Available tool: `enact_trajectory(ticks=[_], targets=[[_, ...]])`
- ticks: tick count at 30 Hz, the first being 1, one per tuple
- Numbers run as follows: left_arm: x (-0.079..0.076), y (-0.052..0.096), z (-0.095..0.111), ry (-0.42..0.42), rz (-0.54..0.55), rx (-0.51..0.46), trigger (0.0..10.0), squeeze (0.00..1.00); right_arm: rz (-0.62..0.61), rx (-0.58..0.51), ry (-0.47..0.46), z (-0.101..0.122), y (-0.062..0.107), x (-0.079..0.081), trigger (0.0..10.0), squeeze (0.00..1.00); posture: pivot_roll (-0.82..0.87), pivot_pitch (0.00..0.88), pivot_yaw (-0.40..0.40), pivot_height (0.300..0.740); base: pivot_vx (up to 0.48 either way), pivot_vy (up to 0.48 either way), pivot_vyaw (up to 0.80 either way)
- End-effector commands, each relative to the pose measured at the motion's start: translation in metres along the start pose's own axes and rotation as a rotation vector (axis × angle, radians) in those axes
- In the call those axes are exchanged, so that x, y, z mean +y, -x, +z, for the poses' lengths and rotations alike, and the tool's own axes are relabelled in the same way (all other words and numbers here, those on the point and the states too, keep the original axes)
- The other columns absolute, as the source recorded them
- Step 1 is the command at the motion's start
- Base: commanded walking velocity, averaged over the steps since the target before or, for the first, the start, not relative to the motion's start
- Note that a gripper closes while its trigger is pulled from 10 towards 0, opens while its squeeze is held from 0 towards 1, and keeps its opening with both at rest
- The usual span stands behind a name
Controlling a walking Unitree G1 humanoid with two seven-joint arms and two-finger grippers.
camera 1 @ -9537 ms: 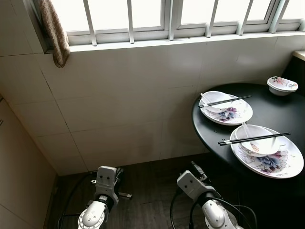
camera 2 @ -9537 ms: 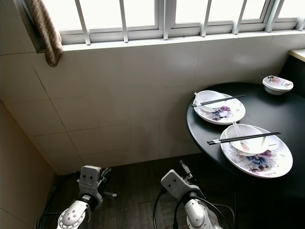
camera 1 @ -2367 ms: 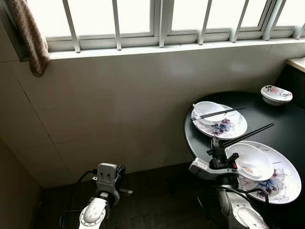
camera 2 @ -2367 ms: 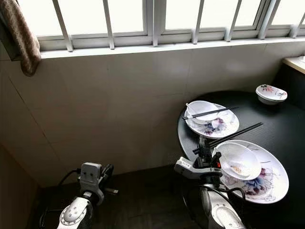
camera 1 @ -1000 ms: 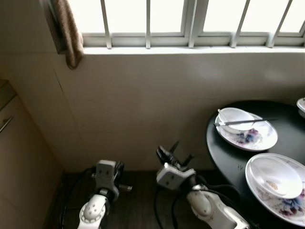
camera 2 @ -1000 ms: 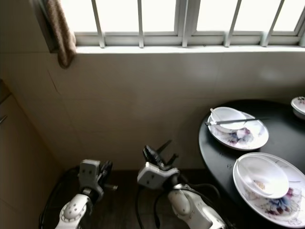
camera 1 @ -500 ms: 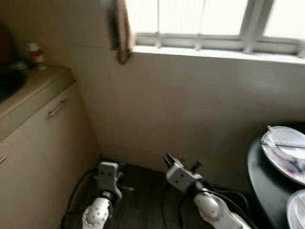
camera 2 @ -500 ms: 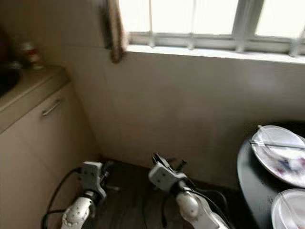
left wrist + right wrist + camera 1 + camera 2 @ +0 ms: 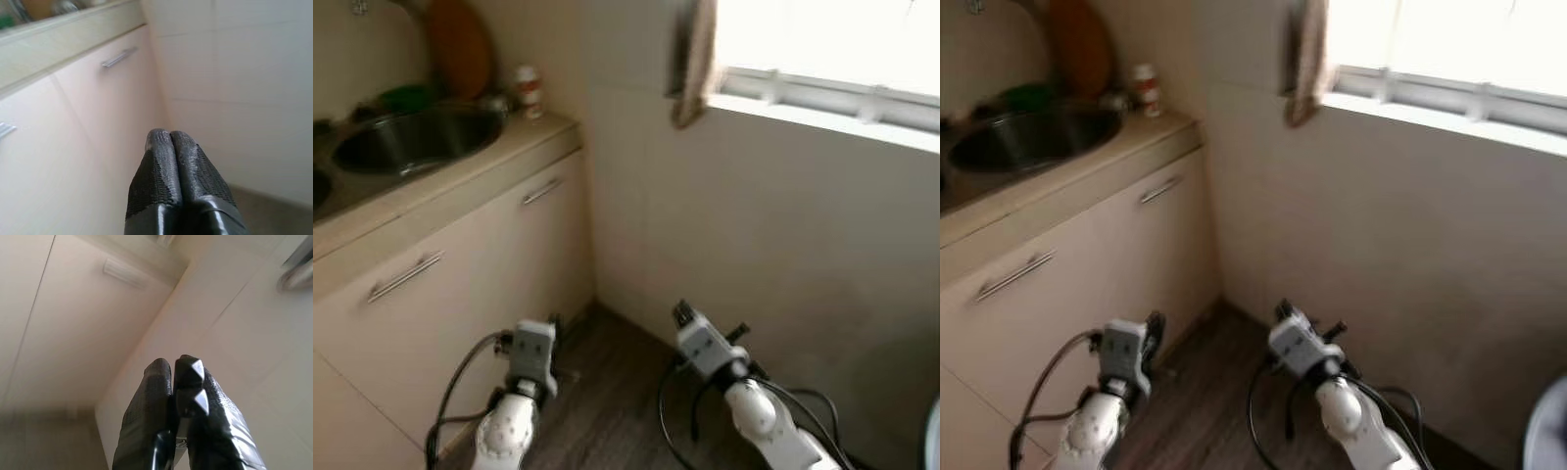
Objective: Kitchen organization
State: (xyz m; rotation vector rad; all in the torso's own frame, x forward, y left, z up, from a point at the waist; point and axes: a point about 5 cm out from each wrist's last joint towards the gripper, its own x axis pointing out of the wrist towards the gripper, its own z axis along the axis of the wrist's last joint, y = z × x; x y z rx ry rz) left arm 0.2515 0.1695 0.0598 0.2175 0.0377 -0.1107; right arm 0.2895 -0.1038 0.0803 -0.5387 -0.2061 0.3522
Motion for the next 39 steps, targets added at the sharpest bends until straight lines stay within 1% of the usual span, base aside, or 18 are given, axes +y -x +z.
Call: enact_trajectory(ticks=[1,5,7,8,10,13,14,15,17,20,24,27,29,30,34,36,37,39], targets=[[-0.011,-0.003,0.006,-0.028,-0.027,-0.013,10.0,0.0,-0.048,0.049,-0.021,-0.009,0.004,-0.011,10.0,0.0,-0.07,0.0,0.011,0.74,0.0,0.0,0.0],[-0.017,-0.002,0.007,-0.092,-0.041,-0.016,10.0,0.0,-0.103,0.078,-0.021,-0.011,0.0,-0.017,10.0,0.0,-0.07,0.0,0.012,0.74,0.0,0.0,0.0],[-0.018,-0.002,0.009,-0.097,-0.042,-0.02,10.0,0.0,-0.123,0.079,-0.041,-0.009,-0.002,-0.019,10.0,0.0,-0.08,0.0,0.013,0.74,0.0,0.0,0.0],[-0.02,-0.003,0.011,-0.113,-0.042,-0.03,10.0,0.0,-0.158,0.087,-0.043,-0.008,-0.005,-0.023,10.0,0.0,-0.08,0.0,0.013,0.74,0.0,0.0,0.0],[-0.022,-0.005,0.013,-0.126,-0.042,-0.04,10.0,0.0,-0.186,0.094,-0.042,-0.007,-0.007,-0.025,10.0,0.0,-0.08,0.0,0.014,0.74,0.0,0.0,0.0],[-0.022,-0.008,0.023,-0.159,-0.025,-0.095,10.0,0.0,-0.248,0.038,-0.058,0.002,-0.012,-0.033,10.0,0.0,-0.08,0.0,0.015,0.74,0.0,0.0,0.0],[-0.023,-0.008,0.025,-0.168,-0.029,-0.099,10.0,0.0,-0.252,0.029,-0.061,0.004,-0.013,-0.034,10.0,0.0,-0.08,0.0,0.015,0.74,0.0,0.0,0.0],[-0.022,-0.009,0.029,-0.144,-0.057,-0.106,10.0,0.0,-0.212,0.009,-0.09,0.009,-0.015,-0.035,10.0,0.0,-0.08,0.0,0.017,0.74,0.0,0.0,0.0],[-0.018,-0.009,0.028,-0.14,-0.048,-0.1,10.0,0.0,-0.197,-0.012,-0.089,0.012,-0.014,-0.035,10.0,0.0,-0.08,0.0,0.017,0.74,0.0,0.0,0.0],[-0.014,-0.008,0.026,-0.149,-0.034,-0.093,10.0,0.0,-0.191,-0.021,-0.076,0.013,-0.013,-0.036,10.0,0.0,-0.08,0.0,0.017,0.74,0.0,0.0,0.0],[-0.007,-0.006,0.025,-0.166,-0.022,-0.089,10.0,0.0,-0.18,-0.014,-0.086,0.01,-0.01,-0.035,10.0,0.0,-0.08,0.0,0.019,0.74,0.0,0.0,0.0],[-0.006,-0.005,0.026,-0.156,-0.017,-0.093,10.0,0.0,-0.179,-0.011,-0.089,0.009,-0.008,-0.035,10.0,0.0,-0.07,0.0,0.022,0.74,0.0,0.0,0.0],[-0.008,-0.003,0.028,-0.164,-0.034,-0.117,10.0,0.0,-0.187,-0.023,-0.089,0.011,-0.008,-0.036,10.0,0.0,-0.07,0.0,0.023,0.74,0.0,0.0,0.0],[-0.008,-0.003,0.03,-0.155,-0.034,-0.127,10.0,0.0,-0.19,-0.032,-0.115,0.012,-0.008,-0.038,10.0,0.0,-0.07,0.0,0.023,0.74,0.0,0.0,0.0],[-0.006,-0.004,0.035,-0.146,-0.024,-0.146,10.0,0.0,-0.204,-0.051,-0.102,0.016,-0.01,-0.041,10.0,0.0,-0.07,0.0,0.023,0.74,0.0,0.0,0.0],[0.0,-0.01,0.058,-0.187,0.009,-0.24,10.0,0.0,-0.284,-0.127,-0.086,0.036,-0.015,-0.056,10.0,0.0,-0.07,0.0,0.022,0.74,0.0,0.0,0.0],[0.002,-0.013,0.069,-0.19,0.015,-0.283,10.0,0.0,-0.306,-0.175,-0.072,0.047,-0.017,-0.061,10.0,0.0,-0.07,0.0,0.024,0.74,0.0,0.0,0.0],[0.004,-0.017,0.084,-0.18,0.025,-0.333,10.0,0.0,-0.322,-0.241,-0.045,0.064,-0.022,-0.067,10.0,0.0,-0.08,0.0,0.027,0.74,0.0,0.0,0.0]])
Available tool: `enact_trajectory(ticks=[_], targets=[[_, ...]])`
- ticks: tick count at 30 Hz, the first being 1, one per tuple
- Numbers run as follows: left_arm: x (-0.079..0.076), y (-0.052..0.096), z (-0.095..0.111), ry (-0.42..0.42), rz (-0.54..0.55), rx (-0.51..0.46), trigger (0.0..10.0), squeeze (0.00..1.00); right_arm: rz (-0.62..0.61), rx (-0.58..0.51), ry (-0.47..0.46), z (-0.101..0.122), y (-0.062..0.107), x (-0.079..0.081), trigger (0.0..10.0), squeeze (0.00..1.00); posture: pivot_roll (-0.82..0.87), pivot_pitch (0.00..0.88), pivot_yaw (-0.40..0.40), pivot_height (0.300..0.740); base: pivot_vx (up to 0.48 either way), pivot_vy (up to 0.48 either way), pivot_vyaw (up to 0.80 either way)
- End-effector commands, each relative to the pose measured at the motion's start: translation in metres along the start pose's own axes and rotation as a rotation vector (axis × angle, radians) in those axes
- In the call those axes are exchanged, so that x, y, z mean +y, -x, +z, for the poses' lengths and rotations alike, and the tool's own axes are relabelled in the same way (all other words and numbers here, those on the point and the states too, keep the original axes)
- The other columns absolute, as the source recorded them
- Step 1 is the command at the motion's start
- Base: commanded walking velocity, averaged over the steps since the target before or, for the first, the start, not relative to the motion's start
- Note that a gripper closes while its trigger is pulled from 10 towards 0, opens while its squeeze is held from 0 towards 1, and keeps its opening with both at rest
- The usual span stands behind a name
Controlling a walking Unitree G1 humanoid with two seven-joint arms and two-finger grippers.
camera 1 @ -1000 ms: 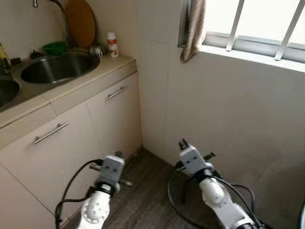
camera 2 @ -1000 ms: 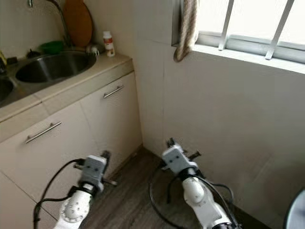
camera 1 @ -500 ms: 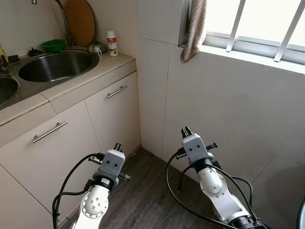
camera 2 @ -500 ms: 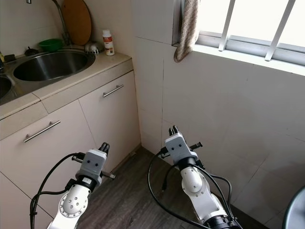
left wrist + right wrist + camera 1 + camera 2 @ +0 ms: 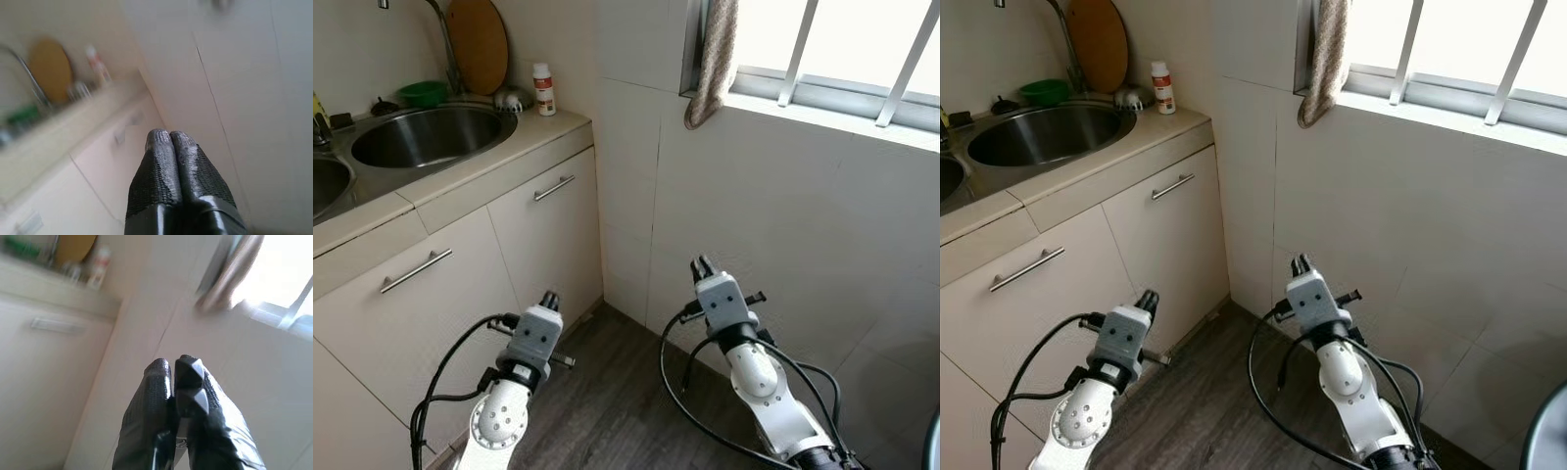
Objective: Kitchen organization
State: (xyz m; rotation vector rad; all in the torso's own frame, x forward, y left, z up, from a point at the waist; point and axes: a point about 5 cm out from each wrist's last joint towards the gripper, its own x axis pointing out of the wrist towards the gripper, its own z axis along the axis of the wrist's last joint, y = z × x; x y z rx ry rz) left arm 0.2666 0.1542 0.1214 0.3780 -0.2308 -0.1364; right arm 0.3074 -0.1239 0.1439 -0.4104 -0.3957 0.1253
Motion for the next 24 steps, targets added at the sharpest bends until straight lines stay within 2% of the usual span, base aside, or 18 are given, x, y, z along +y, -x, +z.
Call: enact_trajectory(ticks=[1,7,16,18,21,24], targets=[[0.009,-0.012,0.022,-0.004,0.03,-0.088,10.0,0.0,-0.039,-0.123,0.018,0.029,-0.017,-0.007,10.0,0.0,-0.08,0.0,0.027,0.74,0.0,0.0,0.0],[0.01,-0.019,0.041,0.0,0.022,-0.149,10.0,0.0,-0.012,-0.15,0.022,0.033,-0.019,-0.006,10.0,0.0,-0.07,0.0,0.027,0.74,0.239,0.0,0.78],[0.011,-0.02,0.05,0.009,0.024,-0.162,10.0,0.0,-0.003,-0.167,0.003,0.04,-0.017,-0.005,10.0,0.0,-0.07,0.0,0.028,0.74,0.333,0.0,0.8],[0.013,-0.022,0.054,0.005,0.03,-0.174,10.0,0.0,-0.016,-0.217,-0.009,0.052,-0.022,-0.006,10.0,0.0,-0.07,0.0,0.029,0.74,0.336,0.0,0.8],[0.018,-0.025,0.065,-0.005,0.048,-0.21,10.0,0.0,-0.053,-0.348,-0.03,0.086,-0.035,-0.013,10.0,0.0,-0.07,0.0,0.033,0.74,0.335,0.0,0.75],[0.02,-0.026,0.069,-0.009,0.05,-0.223,10.0,0.0,-0.063,-0.423,-0.039,0.105,-0.04,-0.016,10.0,0.0,-0.07,0.0,0.034,0.74,0.334,0.0,0.43]])
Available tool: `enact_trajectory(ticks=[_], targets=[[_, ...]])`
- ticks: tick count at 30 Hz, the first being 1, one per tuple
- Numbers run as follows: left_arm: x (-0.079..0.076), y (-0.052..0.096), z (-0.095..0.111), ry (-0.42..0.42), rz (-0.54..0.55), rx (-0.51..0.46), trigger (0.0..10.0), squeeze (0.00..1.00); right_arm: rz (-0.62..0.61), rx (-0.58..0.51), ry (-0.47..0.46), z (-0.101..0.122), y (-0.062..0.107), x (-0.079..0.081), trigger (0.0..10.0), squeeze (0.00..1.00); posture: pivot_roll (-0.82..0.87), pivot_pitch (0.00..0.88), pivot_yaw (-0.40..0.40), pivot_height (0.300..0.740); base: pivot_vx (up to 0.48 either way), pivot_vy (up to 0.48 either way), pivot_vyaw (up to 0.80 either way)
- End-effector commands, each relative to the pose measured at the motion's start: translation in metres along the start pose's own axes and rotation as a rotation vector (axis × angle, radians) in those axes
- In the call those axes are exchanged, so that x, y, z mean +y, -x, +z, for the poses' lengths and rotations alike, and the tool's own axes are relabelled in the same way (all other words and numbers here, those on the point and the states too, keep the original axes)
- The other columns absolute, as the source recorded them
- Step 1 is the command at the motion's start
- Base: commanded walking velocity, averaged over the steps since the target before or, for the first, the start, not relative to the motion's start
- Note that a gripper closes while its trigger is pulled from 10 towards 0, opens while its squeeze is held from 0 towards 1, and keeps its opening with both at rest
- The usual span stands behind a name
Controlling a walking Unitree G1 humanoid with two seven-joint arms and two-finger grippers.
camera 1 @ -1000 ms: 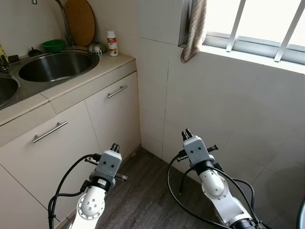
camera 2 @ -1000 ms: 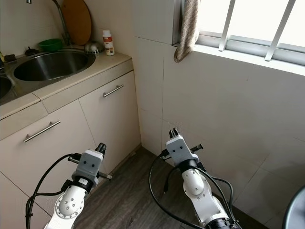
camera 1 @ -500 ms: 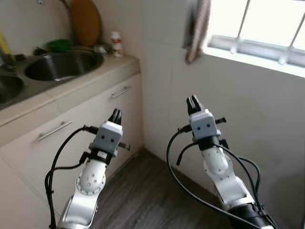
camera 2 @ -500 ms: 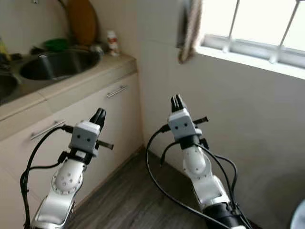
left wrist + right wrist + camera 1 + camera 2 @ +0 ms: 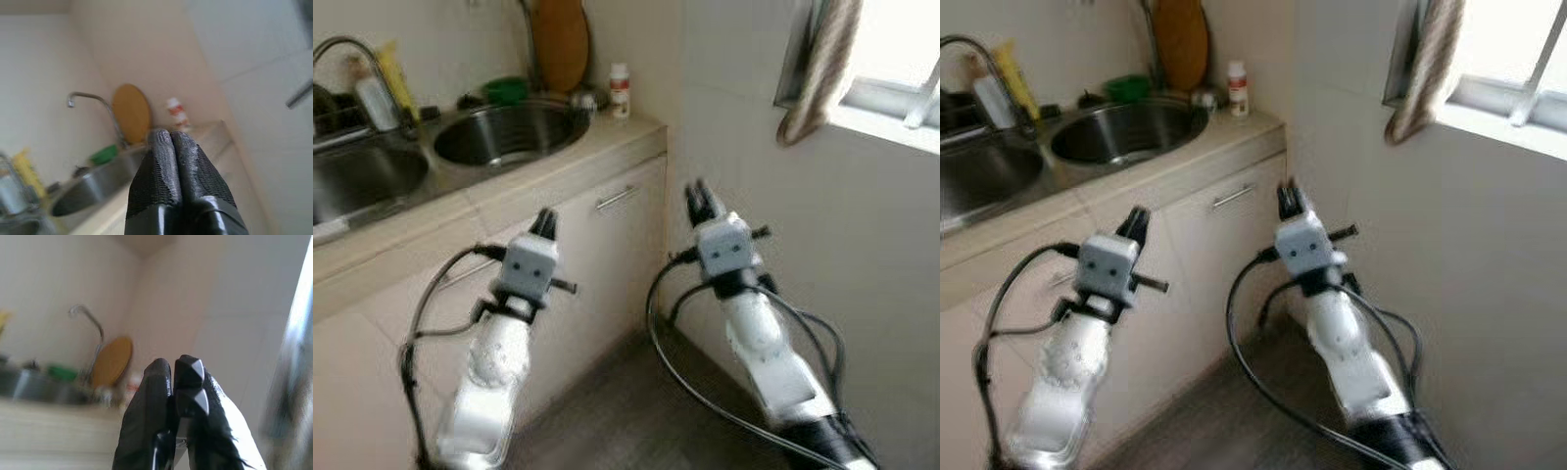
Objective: Kitchen organization
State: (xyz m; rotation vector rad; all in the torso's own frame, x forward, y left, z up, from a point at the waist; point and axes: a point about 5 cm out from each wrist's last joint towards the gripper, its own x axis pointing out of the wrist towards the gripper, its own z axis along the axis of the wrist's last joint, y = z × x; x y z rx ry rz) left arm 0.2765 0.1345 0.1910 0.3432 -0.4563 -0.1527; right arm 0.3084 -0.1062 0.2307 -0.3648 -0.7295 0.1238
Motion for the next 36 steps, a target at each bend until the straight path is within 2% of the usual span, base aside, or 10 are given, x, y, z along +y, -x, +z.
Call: enact_trajectory(ticks=[1,5,7,13,15,31,36], targets=[[0.011,-0.001,0.002,-0.028,0.019,0.001,10.0,0.0,-0.001,-0.106,-0.044,0.026,-0.016,0.004,10.0,0.0,-0.07,0.0,0.034,0.74,0.334,0.0,0.0],[0.011,-0.002,0.003,-0.03,0.018,0.001,10.0,0.0,0.003,-0.163,-0.132,0.04,-0.027,0.007,10.0,0.0,-0.06,0.0,0.032,0.74,0.337,0.0,0.0],[0.009,-0.002,0.003,-0.028,0.017,0.003,10.0,0.0,0.009,-0.162,-0.148,0.041,-0.028,0.009,10.0,0.0,-0.06,0.0,0.029,0.74,0.336,0.0,0.0],[0.007,-0.002,0.005,-0.022,0.02,0.001,10.0,0.0,0.032,-0.146,-0.197,0.042,-0.031,0.016,10.0,0.0,-0.06,0.0,0.024,0.74,0.339,0.0,0.76],[0.008,-0.003,0.006,-0.023,0.026,0.001,10.0,0.0,0.052,-0.137,-0.262,0.043,-0.033,0.022,10.0,0.0,-0.06,0.0,0.024,0.74,0.341,0.0,0.8],[0.009,-0.005,0.009,-0.025,0.043,-0.007,10.0,0.0,0.081,-0.111,-0.313,0.04,-0.037,0.027,10.0,0.0,-0.05,0.0,0.012,0.74,0.34,0.0,0.8],[0.009,-0.005,0.008,-0.025,0.044,-0.005,10.0,0.0,0.026,-0.061,-0.317,0.031,-0.04,0.021,10.0,0.0,-0.05,0.0,0.01,0.74,0.336,0.0,0.17]])
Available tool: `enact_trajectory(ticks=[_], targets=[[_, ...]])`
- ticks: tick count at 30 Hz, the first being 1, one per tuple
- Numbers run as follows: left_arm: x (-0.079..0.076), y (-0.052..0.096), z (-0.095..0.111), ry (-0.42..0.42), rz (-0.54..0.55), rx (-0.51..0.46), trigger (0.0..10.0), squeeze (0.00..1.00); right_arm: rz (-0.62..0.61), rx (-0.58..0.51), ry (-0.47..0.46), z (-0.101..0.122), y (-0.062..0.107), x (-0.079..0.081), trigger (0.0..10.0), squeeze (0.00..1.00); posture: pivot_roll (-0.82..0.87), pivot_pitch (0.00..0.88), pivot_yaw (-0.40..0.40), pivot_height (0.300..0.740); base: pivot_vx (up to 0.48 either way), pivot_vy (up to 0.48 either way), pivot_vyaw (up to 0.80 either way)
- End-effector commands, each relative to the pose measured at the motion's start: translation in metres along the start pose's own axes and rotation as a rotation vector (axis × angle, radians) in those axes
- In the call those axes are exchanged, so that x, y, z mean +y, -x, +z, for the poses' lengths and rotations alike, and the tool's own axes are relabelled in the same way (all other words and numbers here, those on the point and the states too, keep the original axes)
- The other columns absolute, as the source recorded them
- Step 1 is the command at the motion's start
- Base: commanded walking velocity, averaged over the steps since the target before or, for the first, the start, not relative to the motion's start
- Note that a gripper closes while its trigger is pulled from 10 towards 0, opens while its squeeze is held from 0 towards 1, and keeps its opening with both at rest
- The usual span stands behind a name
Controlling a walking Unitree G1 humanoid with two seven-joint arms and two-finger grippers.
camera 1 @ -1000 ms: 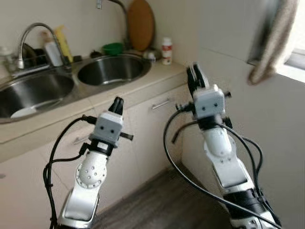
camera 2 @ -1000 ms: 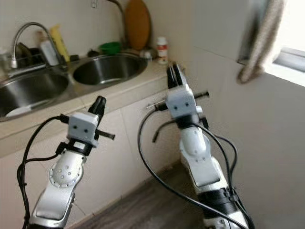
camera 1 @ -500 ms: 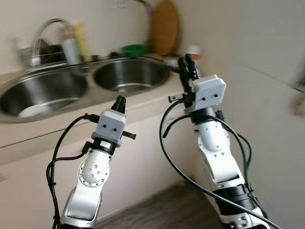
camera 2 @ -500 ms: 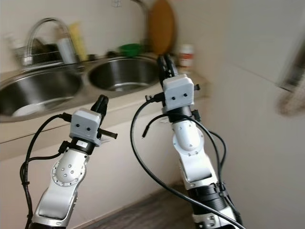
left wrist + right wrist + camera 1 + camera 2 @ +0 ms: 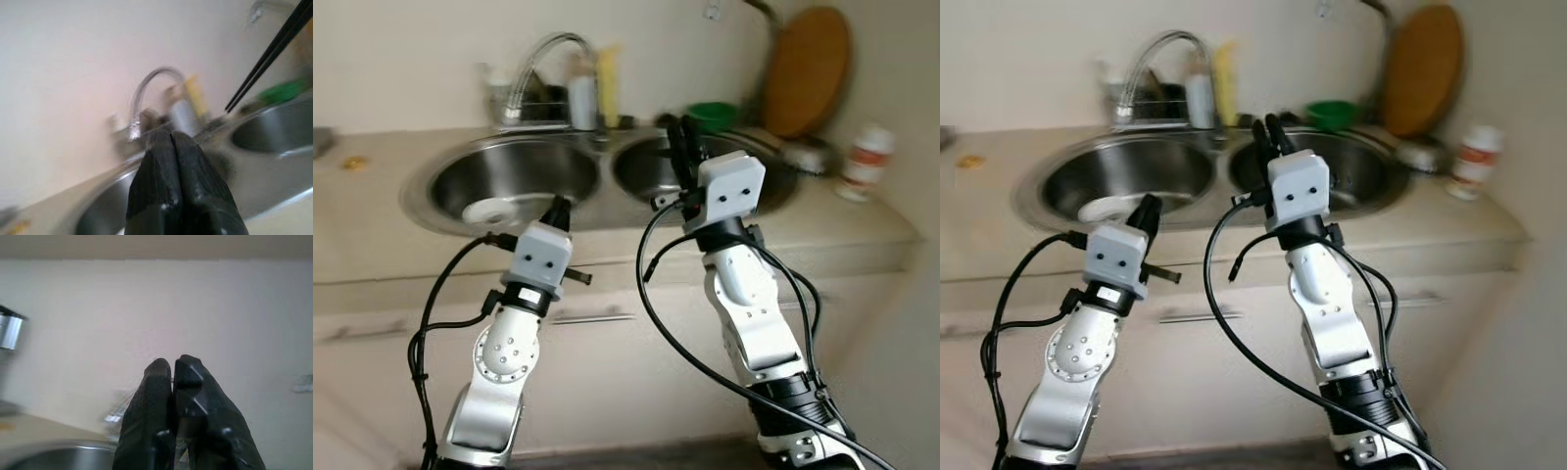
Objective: Kitchen organization
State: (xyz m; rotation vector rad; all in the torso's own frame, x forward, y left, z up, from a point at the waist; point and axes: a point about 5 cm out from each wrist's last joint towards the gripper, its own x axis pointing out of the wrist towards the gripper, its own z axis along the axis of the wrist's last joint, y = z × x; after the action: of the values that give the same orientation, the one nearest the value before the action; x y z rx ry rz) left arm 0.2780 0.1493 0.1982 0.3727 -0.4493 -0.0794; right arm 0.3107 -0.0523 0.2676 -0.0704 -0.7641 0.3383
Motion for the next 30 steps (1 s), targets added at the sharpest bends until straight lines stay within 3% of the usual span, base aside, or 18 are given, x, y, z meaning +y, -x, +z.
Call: enact_trajectory(ticks=[1,8,17,22,27,30], targets=[[-0.008,-0.003,0.007,0.019,-0.016,-0.026,10.0,0.0,-0.065,0.02,0.023,-0.003,0.0,-0.019,10.0,0.0,-0.05,0.0,0.01,0.74,0.326,0.0,0.0],[-0.008,-0.004,0.007,0.02,-0.016,-0.025,10.0,0.0,-0.094,0.042,0.043,-0.007,-0.002,-0.026,10.0,0.0,-0.05,0.0,0.009,0.74,0.325,0.0,0.0],[-0.008,-0.004,0.006,0.018,-0.016,-0.023,10.0,0.0,-0.173,0.153,0.115,-0.026,-0.002,-0.045,10.0,0.0,-0.05,0.0,0.008,0.74,0.31,0.0,0.0],[-0.009,-0.005,0.006,0.015,-0.015,-0.018,10.0,0.0,-0.174,0.334,0.202,-0.056,0.005,-0.055,10.0,0.0,-0.04,0.0,0.008,0.74,0.231,0.0,0.0],[-0.007,-0.005,0.005,0.007,-0.009,-0.014,10.0,0.0,-0.192,0.442,0.169,-0.07,0.006,-0.066,10.0,0.0,-0.04,0.0,0.011,0.74,0.0,0.0,0.0],[-0.008,-0.005,0.004,0.006,-0.012,-0.011,10.0,0.0,-0.166,0.58,0.152,-0.087,0.001,-0.07,10.0,0.0,-0.04,0.0,0.018,0.74,0.0,0.0,0.0]])
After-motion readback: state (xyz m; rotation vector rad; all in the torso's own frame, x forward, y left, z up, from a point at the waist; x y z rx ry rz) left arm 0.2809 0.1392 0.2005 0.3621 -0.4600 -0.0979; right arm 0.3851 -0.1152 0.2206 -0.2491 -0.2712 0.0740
